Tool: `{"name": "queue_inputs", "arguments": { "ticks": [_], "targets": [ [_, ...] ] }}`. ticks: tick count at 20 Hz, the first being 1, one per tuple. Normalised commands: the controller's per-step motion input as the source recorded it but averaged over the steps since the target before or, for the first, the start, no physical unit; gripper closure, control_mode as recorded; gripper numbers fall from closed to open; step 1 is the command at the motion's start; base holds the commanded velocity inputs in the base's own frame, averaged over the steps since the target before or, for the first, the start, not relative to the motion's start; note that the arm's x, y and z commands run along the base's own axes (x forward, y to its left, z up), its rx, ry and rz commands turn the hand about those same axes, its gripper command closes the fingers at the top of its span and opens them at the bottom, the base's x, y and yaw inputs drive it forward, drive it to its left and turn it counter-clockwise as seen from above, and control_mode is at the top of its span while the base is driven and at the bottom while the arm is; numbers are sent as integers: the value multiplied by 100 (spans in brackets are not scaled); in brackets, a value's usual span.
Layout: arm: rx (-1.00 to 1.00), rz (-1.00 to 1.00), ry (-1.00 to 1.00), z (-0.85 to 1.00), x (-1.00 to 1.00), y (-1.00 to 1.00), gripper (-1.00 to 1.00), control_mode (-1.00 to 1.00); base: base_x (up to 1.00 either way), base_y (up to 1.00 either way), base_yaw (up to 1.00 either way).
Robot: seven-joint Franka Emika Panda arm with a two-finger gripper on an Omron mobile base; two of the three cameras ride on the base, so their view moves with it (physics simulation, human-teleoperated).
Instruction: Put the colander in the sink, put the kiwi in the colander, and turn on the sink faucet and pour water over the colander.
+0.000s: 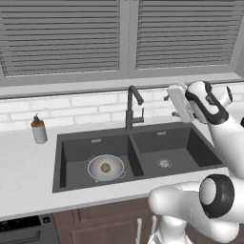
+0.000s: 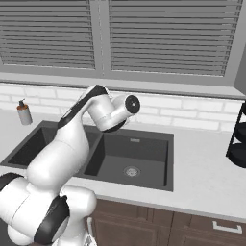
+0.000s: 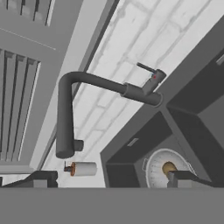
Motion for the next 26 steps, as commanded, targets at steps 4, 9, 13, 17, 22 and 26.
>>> {"name": "queue_inputs", "arguments": {
  "ticks": [4, 9, 13, 17, 22, 26],
  "targets": [
    [0, 0, -4, 0, 52, 12, -100, -100, 0, 0, 0],
    [0, 0, -3, 0, 50, 22, -100, -100, 0, 0, 0],
    [0, 0, -5, 0, 28, 28, -100, -100, 0, 0, 0],
    [0, 0, -6, 0, 27, 23, -100, -100, 0, 0, 0],
    [0, 2, 0, 0, 34, 12, -100, -100, 0, 0, 0],
    [0, 7, 0, 0, 11, 23, -100, -100, 0, 0, 0]
  ]
}}
